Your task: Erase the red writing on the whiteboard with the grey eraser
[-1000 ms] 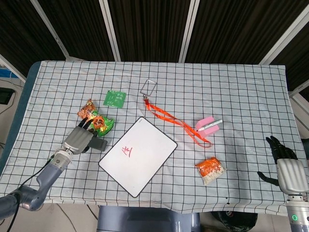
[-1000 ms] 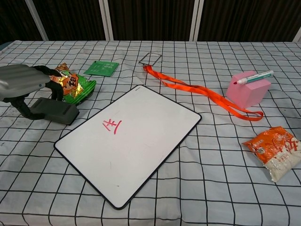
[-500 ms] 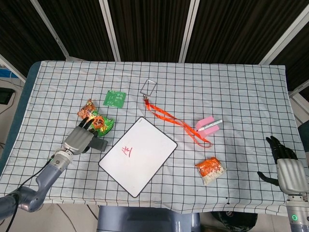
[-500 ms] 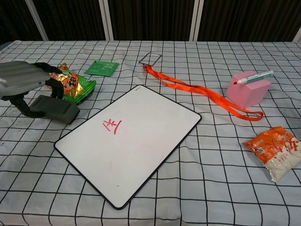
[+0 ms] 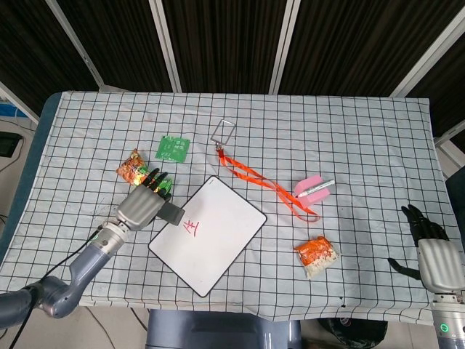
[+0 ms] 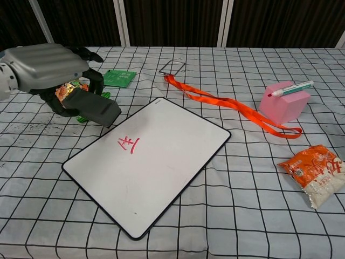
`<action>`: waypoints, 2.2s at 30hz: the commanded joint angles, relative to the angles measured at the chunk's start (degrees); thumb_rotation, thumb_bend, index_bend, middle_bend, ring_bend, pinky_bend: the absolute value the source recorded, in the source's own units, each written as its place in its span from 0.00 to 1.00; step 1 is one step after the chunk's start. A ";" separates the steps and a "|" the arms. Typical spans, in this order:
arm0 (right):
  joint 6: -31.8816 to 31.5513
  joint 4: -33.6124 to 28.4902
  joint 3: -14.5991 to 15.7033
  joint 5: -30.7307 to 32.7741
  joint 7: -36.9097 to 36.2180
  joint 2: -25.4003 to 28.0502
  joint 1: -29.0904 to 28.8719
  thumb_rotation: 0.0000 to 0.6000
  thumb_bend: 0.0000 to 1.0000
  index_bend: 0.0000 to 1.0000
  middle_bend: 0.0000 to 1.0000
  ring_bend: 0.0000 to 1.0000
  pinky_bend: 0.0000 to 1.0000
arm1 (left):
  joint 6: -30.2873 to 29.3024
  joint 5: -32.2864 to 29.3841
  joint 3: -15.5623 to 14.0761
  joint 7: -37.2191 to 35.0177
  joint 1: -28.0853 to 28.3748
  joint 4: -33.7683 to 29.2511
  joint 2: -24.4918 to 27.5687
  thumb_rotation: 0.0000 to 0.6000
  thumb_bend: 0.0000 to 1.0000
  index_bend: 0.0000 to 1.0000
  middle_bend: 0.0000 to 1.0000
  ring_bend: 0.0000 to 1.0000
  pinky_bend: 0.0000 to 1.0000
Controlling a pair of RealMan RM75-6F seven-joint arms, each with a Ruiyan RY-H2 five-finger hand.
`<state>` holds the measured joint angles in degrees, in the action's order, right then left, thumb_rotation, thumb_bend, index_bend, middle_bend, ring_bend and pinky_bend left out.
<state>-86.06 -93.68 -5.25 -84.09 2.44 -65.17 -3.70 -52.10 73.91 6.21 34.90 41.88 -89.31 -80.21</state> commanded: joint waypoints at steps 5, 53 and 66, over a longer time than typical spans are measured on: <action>-0.07 0.02 0.02 -0.03 -0.11 0.03 0.05 1.00 0.15 0.01 0.10 0.21 0.22 | 4.09 -6.26 2.24 4.09 5.04 2.07 -5.81 1.00 0.31 0.42 0.41 0.00 0.00; -0.28 0.11 -0.01 -0.25 0.02 0.00 0.09 1.00 0.15 0.01 0.10 0.21 0.22 | 3.34 -7.49 -5.78 5.00 6.93 1.05 -5.79 1.00 0.31 0.42 0.41 0.00 0.00; -0.47 0.18 -0.05 -0.29 -0.34 0.04 0.18 1.00 0.15 0.01 0.10 0.21 0.22 | 4.51 -11.60 -3.08 7.42 9.84 7.94 -10.75 1.00 0.31 0.42 0.40 0.00 0.00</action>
<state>-86.52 -93.50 -5.30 -84.37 2.10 -65.13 -3.52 -47.77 62.93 2.65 42.09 51.30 -82.09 -90.39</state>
